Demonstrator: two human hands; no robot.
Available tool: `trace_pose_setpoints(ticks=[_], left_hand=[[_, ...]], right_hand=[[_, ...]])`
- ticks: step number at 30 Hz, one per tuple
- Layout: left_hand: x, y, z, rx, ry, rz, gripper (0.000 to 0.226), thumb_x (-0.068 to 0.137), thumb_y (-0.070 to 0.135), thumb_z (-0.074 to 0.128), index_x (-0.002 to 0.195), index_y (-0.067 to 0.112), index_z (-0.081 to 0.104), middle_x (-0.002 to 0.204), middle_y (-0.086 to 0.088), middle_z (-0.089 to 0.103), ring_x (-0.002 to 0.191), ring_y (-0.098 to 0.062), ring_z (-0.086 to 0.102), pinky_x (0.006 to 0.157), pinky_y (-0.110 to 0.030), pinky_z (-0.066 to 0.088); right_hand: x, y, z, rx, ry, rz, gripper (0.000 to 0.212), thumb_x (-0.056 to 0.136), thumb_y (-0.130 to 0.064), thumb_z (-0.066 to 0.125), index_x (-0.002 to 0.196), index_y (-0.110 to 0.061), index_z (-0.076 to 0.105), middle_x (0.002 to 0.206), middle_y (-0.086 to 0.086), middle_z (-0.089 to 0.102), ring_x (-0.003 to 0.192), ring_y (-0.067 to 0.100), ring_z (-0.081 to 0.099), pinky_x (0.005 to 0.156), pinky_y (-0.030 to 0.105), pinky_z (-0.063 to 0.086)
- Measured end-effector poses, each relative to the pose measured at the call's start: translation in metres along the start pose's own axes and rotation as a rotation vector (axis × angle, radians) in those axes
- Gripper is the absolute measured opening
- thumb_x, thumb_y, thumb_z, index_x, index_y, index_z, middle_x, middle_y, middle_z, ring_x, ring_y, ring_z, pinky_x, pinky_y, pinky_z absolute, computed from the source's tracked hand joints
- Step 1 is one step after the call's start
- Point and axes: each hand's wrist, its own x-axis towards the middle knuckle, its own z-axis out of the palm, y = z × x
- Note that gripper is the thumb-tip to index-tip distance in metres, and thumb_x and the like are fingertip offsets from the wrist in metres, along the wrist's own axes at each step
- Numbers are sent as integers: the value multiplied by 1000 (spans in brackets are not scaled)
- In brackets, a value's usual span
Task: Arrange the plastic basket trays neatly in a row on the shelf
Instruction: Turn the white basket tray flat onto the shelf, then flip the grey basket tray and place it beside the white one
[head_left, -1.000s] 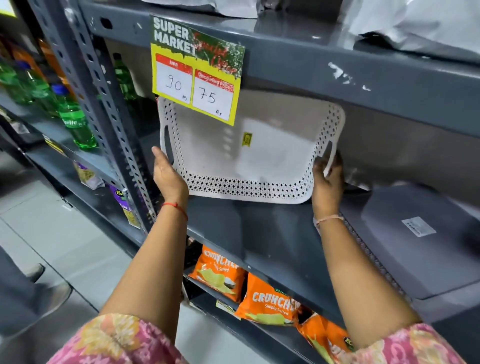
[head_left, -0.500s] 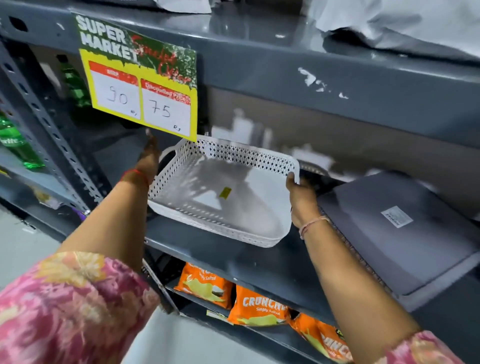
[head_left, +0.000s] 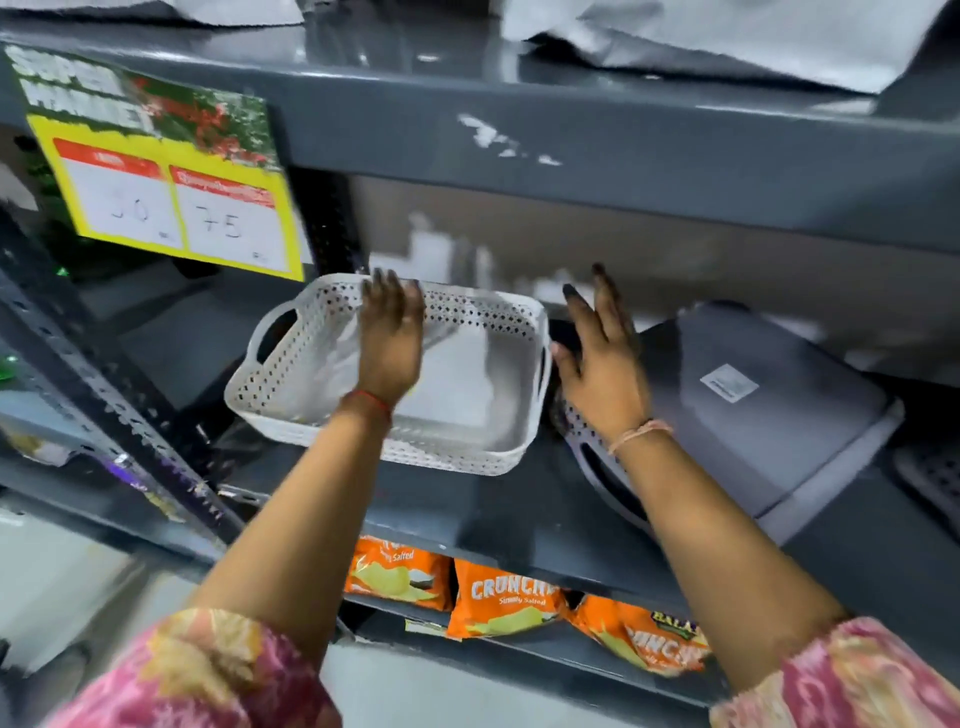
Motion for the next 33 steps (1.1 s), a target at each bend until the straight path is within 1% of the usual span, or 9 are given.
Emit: trace_pose_setpoints(ticks=[4, 8, 12, 17, 21, 23, 25, 30, 33], left_hand=[[-51, 32, 70, -4, -87, 236, 61, 92, 36, 30, 144, 2, 23, 157, -13, 15, 147, -25, 4, 114, -18, -3], [-109, 58, 130, -80, -55, 338, 82, 85, 61, 20, 144, 3, 22, 156, -12, 17, 146, -23, 5, 120, -26, 1], [-167, 73, 181, -219, 27, 95, 104, 74, 79, 9, 146, 4, 14, 158, -10, 7, 142, -10, -3, 115, -17, -8], [-181, 80, 217, -301, 138, -250, 79, 87, 48, 26, 146, 0, 6, 158, -18, -1, 147, -24, -4, 118, -28, -5], [-179, 76, 224, -458, 188, -376, 64, 97, 41, 29, 148, 8, 8, 159, -8, 8, 147, -19, 6, 122, -36, 4], [-185, 78, 221, -563, 221, -380, 60, 96, 42, 30, 147, 12, 18, 156, -7, 24, 144, -20, 22, 120, -39, 17], [-181, 80, 214, -650, 251, -412, 59, 95, 46, 32, 142, 11, 32, 147, -9, 40, 136, -22, 37, 116, -37, 27], [-147, 54, 178, -932, 109, -446, 84, 72, 77, 41, 109, 3, 59, 111, -14, 61, 106, -25, 57, 105, -42, 41], [-132, 65, 146, -917, 98, -290, 75, 93, 57, 15, 70, 12, 70, 57, 5, 68, 59, -5, 64, 62, -15, 49]], right_hand=[[-12, 56, -46, -206, 6, -84, 41, 80, -3, 54, 121, -4, 57, 143, 22, 42, 132, 40, 41, 108, 52, 35], [-39, 126, -93, -276, 49, 103, 38, 85, -17, 48, 118, -1, 58, 141, 23, 46, 128, 40, 45, 108, 40, 31], [-60, 185, -123, -292, 8, 445, 72, 81, -53, 36, 127, 2, 50, 146, 27, 35, 135, 40, 35, 112, 42, 29], [-59, 231, -146, -110, -244, 793, 89, 87, -59, 40, 145, 3, 14, 155, 23, 12, 145, 32, 9, 119, 36, 9], [-55, 251, -147, 74, -233, 888, 84, 86, -61, 40, 140, 2, 28, 141, 25, 41, 129, 38, 41, 107, 41, 33], [-57, 252, -147, 83, -200, 868, 74, 90, -58, 35, 124, 6, 48, 109, 26, 60, 99, 35, 57, 84, 37, 45], [-57, 247, -153, 112, -167, 825, 71, 92, -56, 31, 111, 7, 58, 76, 17, 60, 76, 28, 57, 67, 32, 43], [-60, 243, -178, 455, 128, 792, 60, 87, -55, 43, 126, -11, 53, 123, 5, 59, 118, 26, 51, 94, 27, 37], [-50, 234, -206, 683, 286, 739, 49, 81, -47, 56, 113, -10, 61, 110, -2, 60, 108, 20, 57, 87, 21, 38]])
